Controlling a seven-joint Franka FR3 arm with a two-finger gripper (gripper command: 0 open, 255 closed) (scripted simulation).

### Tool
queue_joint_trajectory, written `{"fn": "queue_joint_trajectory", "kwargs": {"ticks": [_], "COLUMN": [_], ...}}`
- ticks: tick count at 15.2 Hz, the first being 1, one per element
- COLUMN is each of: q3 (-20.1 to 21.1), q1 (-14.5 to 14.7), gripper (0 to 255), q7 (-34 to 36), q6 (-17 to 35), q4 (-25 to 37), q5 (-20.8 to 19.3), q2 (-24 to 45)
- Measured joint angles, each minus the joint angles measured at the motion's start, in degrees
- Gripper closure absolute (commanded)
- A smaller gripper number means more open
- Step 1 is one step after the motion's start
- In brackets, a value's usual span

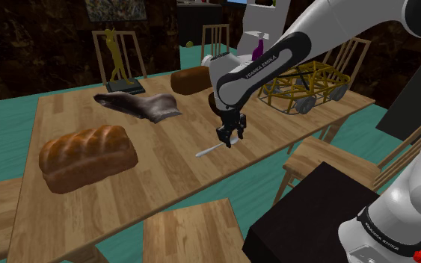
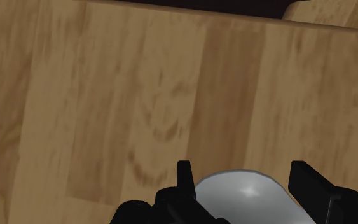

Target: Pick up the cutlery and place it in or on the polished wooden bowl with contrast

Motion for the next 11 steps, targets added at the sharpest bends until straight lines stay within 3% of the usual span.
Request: {"fn": "queue_joint_trajectory", "kwargs": {"ticks": [11], "q3": [0.2], "q1": [-0.16], "gripper": [255], "q7": [-0.63], "q6": [-2.64], "q4": [0.65], "q5": [0.65], "q2": [-2.08]}}
